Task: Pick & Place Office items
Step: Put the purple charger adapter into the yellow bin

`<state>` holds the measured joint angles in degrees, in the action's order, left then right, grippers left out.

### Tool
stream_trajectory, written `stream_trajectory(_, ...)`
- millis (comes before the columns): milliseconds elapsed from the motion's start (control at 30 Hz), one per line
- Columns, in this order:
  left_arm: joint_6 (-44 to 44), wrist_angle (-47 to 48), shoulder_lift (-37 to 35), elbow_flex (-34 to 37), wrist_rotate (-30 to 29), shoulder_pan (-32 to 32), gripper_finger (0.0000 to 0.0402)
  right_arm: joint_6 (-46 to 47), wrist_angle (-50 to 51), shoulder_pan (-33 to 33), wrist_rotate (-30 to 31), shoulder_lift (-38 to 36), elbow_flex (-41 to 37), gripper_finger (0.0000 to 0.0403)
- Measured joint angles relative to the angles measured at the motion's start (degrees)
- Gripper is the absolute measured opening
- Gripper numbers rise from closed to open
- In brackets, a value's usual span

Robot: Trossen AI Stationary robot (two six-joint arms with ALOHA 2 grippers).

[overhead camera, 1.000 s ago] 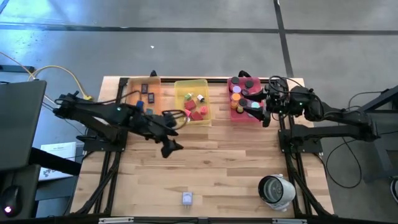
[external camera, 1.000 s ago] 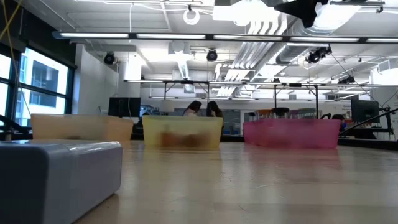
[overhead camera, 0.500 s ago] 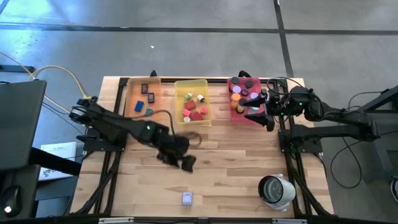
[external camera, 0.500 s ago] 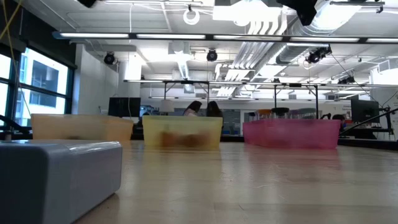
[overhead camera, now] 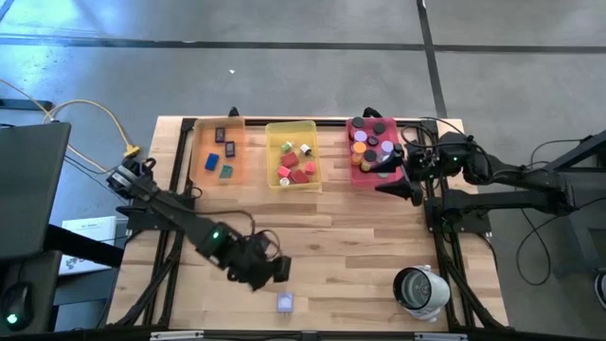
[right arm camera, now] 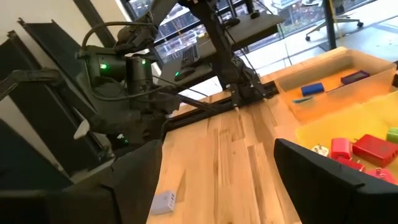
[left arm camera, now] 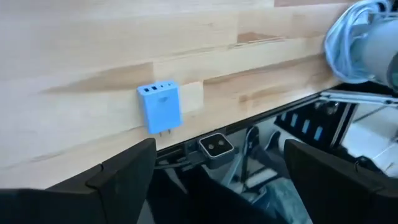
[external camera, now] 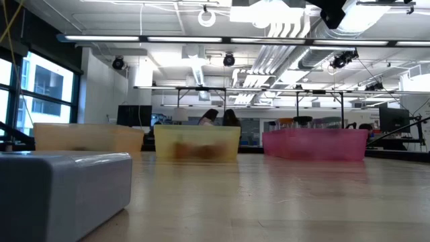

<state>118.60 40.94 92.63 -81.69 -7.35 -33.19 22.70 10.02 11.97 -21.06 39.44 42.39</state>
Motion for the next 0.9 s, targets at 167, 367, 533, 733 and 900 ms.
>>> stream_trajectory(167, 5.13, 0.81, 0.91, 0.0, -2.48, -3.07, 0.0344, 0.0, -0.02, 0.0, -0.31, 0.0, 0.0, 0.0299)
stream_trajectory(367, 0.58, -1.99, 3.2, 0.02, -3.51, -3.62, 0.0344, -1.33, -0.02, 0.0, -0.06, 0.02, 0.0, 0.0299)
stream_trajectory(533, -9.21, -11.8, 4.01, 0.02, -6.23, -3.45, 0.0344, -1.33, 0.1, 0.0, -0.07, 0.63, -0.01, 0.0299)
stream_trajectory(733, -17.36, -23.0, 5.0, -0.07, -10.3, -3.98, 0.0344, -0.41, 0.11, 0.01, -0.32, 0.7, -0.02, 0.0299)
stream_trajectory(900, -11.57, -16.92, 5.1, -0.05, -5.16, -1.57, 0.0344, 0.2, 0.18, 0.0, -1.48, 0.7, -0.02, 0.0299)
